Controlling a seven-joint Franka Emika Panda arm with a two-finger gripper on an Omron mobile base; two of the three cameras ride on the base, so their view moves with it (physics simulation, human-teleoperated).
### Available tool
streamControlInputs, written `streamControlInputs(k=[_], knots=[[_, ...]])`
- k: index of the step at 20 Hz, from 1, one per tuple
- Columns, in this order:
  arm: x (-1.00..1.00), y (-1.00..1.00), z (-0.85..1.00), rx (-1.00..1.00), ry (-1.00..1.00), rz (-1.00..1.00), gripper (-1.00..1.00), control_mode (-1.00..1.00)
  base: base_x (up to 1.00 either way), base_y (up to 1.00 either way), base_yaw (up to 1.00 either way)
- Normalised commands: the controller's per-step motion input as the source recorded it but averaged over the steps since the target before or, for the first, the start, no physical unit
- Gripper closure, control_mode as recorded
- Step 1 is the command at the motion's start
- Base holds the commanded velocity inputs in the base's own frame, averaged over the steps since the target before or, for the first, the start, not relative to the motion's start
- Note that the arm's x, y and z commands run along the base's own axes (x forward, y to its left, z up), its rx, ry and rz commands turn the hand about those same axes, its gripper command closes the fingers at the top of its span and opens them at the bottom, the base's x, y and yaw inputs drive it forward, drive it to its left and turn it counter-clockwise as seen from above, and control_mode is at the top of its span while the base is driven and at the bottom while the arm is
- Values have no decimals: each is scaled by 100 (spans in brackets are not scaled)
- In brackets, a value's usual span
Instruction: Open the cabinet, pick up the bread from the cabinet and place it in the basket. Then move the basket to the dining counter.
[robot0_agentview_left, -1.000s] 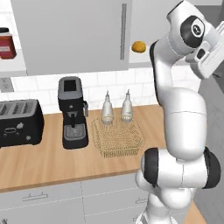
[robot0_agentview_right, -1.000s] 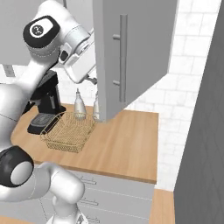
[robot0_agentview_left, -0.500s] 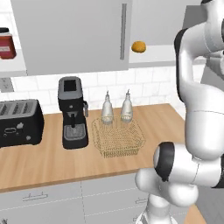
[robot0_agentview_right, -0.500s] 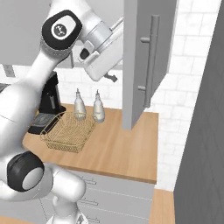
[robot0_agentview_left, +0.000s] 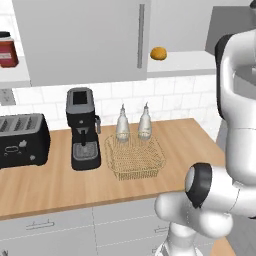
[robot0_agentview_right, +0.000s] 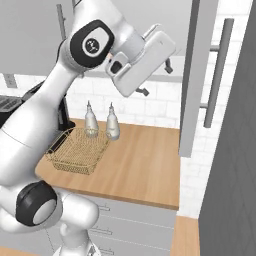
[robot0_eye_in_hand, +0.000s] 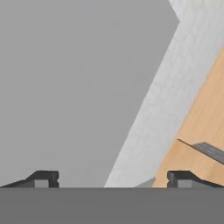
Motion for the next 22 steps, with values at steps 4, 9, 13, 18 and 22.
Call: streamControlInputs(k=[4,9,13,18,22], knots=[[0,100,-3,-3,0,28,-100,-100,0,0,0],[-26,100,0,-10,2,56,-100,-100,0,0,0],[-42,92,0,-14,15,78,-100,-100,0,0,0],[-30,58,0,-12,24,85,-100,-100,0,0,0],[-9,41,0,-9,24,83,-100,-100,0,0,0]])
